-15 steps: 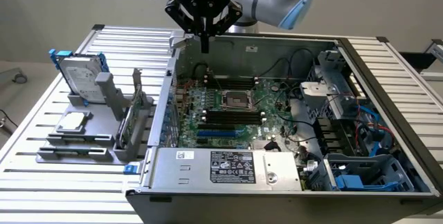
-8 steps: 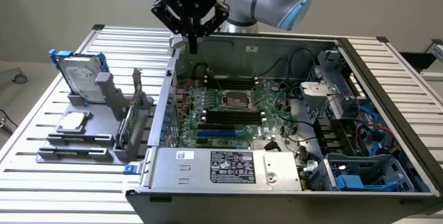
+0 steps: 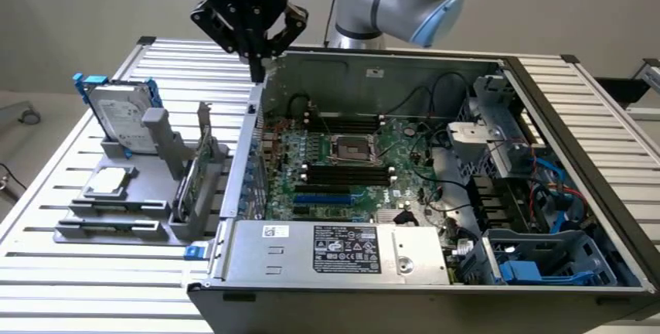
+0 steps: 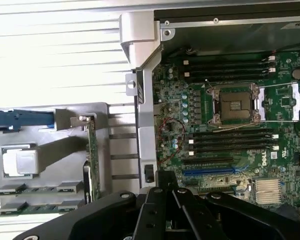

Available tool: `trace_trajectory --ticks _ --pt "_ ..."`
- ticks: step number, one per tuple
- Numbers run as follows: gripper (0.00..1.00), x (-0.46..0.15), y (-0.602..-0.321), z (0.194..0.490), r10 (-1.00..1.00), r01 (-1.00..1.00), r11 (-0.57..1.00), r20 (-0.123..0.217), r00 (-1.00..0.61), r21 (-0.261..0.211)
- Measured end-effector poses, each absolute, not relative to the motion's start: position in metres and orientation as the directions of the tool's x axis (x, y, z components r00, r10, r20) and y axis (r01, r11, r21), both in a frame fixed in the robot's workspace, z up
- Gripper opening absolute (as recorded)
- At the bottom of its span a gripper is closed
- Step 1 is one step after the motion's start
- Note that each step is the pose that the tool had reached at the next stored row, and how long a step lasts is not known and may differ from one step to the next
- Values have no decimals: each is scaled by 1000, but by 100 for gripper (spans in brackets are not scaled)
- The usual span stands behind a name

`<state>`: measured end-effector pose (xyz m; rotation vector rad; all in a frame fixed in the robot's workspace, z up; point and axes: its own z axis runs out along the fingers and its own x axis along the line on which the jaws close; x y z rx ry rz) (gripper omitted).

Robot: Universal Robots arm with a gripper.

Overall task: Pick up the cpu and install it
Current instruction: 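Reach for the cpu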

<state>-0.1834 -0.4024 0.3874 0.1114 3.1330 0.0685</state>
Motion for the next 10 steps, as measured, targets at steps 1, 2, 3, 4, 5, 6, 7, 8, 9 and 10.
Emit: trace_trajectory --ticks 1,2,3,4,5,6,7,8,9,10 --pt "11 -188 -402 387 71 71 997 -4 -997 43" --pt "11 -192 -402 386 71 71 997 -4 -997 41" --pt "11 -197 -402 385 71 71 997 -4 -997 39" --pt "11 -202 -402 385 71 71 997 -4 -997 37" --pt "11 -206 -402 384 71 71 997 -4 -997 35" --pt "11 -211 -402 384 71 71 997 -4 -997 33" --pt "11 -215 -402 383 71 71 997 -4 -997 30" --pt "11 -220 -402 383 71 71 997 -4 -997 27" --pt "11 -224 -402 382 71 71 997 -5 -997 25" --pt "11 -229 -402 382 71 71 997 -5 -997 22"
